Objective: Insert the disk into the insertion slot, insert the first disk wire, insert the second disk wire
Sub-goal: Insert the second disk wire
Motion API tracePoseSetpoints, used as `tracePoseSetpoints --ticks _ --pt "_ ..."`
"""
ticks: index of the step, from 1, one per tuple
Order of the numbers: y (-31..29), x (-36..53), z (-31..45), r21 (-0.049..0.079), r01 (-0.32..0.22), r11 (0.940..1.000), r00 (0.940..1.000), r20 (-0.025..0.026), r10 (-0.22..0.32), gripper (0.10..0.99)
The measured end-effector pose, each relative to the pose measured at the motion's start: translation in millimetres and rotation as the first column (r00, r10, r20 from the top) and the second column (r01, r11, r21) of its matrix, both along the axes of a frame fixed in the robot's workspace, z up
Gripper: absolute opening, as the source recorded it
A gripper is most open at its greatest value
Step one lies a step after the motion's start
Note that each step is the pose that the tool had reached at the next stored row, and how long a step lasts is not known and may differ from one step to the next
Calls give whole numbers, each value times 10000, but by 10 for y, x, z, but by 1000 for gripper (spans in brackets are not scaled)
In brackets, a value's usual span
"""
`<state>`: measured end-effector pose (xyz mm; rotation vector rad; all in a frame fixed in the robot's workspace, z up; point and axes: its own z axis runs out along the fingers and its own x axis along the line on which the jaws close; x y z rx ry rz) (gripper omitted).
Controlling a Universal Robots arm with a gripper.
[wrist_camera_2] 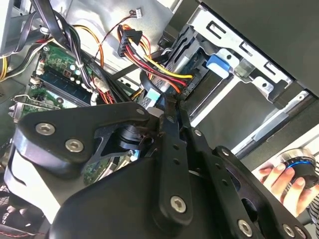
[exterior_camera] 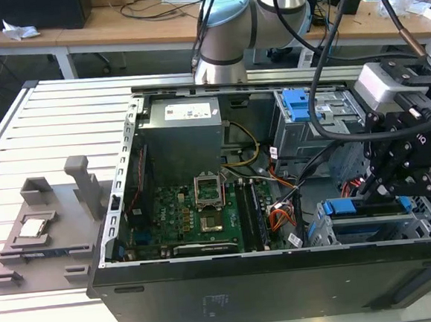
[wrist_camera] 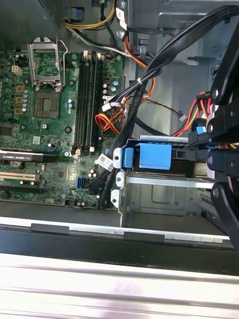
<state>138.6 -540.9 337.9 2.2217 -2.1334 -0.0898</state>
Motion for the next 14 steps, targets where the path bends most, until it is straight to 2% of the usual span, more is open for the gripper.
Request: tracePoseSetpoints --ticks 3,6,7,8,9,10,11,12,13,14 --pt "0 1 -48 -4 -1 10000 10000 -4 1 153" --pt "1 1 -54 6 -2 10000 10000 -3 2 153" --pt "1 1 -57 9 -2 10000 10000 -3 2 165" --pt "2 1 -57 -20 -1 10000 10000 -4 1 227" --pt "0 1 -16 -37 -2 10000 10000 -2 2 227" --pt "1 1 80 -56 -2 10000 10000 -4 2 227" --pt "1 1 134 -54 -2 10000 10000 -4 2 227" --pt "4 1 160 -57 -2 10000 10000 -4 2 227" --pt "27 1 250 -62 -1 10000 10000 -4 1 212" --pt "38 0 299 -62 0 10000 10000 -4 0 149"
